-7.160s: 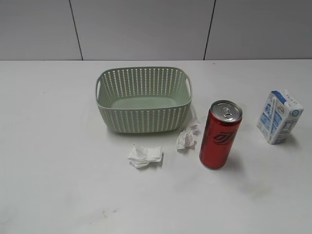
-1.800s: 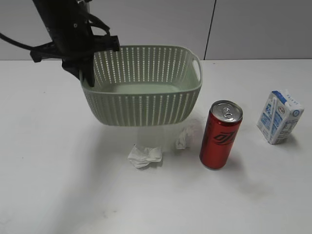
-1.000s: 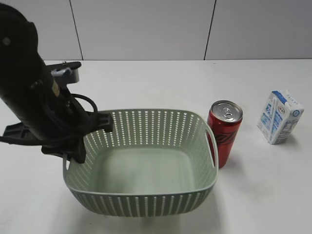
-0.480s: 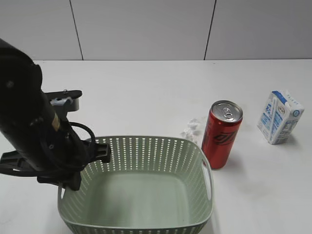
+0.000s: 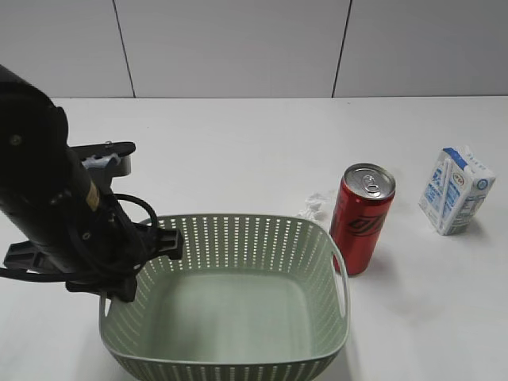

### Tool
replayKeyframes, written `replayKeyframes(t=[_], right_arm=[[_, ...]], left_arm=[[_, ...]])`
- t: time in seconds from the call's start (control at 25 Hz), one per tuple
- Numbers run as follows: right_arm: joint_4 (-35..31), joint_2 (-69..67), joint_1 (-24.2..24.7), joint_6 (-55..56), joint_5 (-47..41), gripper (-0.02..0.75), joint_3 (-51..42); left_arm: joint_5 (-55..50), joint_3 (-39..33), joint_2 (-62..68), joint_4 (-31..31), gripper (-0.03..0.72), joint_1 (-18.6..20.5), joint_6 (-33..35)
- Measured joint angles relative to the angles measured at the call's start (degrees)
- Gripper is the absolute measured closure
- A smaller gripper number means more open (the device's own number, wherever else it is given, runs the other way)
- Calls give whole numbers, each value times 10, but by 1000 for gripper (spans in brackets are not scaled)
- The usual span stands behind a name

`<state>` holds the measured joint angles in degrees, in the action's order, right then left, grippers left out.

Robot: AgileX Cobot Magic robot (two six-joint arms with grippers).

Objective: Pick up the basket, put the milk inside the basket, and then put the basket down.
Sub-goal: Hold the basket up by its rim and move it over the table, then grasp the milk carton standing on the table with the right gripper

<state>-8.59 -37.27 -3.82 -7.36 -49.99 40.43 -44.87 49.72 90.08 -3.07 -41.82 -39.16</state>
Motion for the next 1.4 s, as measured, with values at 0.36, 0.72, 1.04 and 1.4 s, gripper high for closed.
replayKeyframes(t=[0.36,0.72,1.04,1.4], right_arm=[[0,-243,1,-13,127,143,12],[35,-443,1,-21,158,68,108],[64,-568,1,-23,179,71,182],[68,-657,1,-23,246,94,189]], left_arm=[[0,0,0,2,683,0,-1],[0,0,0,3,683,0,-1],[0,0,0,4,683,0,-1],[0,0,0,4,683,0,-1]])
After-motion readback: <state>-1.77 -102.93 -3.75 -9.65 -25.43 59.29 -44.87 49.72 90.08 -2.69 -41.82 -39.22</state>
